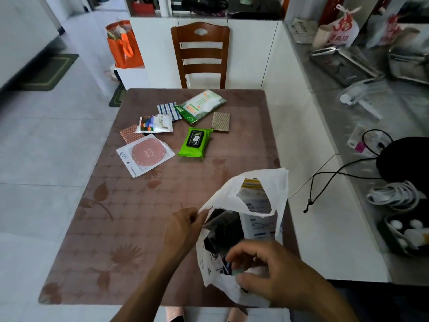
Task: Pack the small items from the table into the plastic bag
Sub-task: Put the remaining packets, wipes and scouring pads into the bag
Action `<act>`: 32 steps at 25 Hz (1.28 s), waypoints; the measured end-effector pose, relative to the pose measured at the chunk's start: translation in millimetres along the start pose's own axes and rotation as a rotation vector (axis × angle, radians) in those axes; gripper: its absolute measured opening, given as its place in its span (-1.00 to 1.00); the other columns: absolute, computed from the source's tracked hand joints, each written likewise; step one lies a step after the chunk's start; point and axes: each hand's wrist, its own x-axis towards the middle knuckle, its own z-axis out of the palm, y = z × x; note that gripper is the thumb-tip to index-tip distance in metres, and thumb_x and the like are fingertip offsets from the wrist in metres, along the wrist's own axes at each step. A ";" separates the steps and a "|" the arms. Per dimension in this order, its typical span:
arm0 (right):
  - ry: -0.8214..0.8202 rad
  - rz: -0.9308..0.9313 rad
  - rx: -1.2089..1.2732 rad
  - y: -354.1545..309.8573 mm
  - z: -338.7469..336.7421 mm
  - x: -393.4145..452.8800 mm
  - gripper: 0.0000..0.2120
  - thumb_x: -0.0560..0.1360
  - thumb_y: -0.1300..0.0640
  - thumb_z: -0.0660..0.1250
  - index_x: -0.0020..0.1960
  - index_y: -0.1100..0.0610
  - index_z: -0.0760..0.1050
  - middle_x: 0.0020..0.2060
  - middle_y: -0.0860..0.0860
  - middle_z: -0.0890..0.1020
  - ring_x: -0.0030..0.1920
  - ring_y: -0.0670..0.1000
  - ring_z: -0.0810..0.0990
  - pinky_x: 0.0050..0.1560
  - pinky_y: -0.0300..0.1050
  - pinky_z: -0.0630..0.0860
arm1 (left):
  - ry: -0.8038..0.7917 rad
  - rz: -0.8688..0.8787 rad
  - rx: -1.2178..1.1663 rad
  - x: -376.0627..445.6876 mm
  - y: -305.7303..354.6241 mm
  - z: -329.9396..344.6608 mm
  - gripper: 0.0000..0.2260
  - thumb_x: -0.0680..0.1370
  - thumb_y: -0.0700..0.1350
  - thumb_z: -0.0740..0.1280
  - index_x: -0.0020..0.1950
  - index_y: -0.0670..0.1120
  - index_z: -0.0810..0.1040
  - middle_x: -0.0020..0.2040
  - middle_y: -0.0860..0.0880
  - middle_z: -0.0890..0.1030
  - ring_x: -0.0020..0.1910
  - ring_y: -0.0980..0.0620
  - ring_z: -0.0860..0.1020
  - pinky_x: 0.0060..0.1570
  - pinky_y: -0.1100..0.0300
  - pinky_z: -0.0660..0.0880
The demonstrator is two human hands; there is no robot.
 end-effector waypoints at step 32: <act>0.349 0.369 0.186 -44.1 101.3 357.6 -0.86 0.50 0.03 0.38 -0.08 -0.23 0.53 -0.15 -0.30 0.65 -0.10 -0.35 0.57 -0.18 -0.41 0.43 | 0.206 -0.778 -1.076 350.1 -210.6 -56.6 -0.65 0.22 -0.09 0.51 -0.04 -0.03 0.56 -0.10 -0.07 0.67 -0.17 -0.07 0.67 -0.26 0.05 0.65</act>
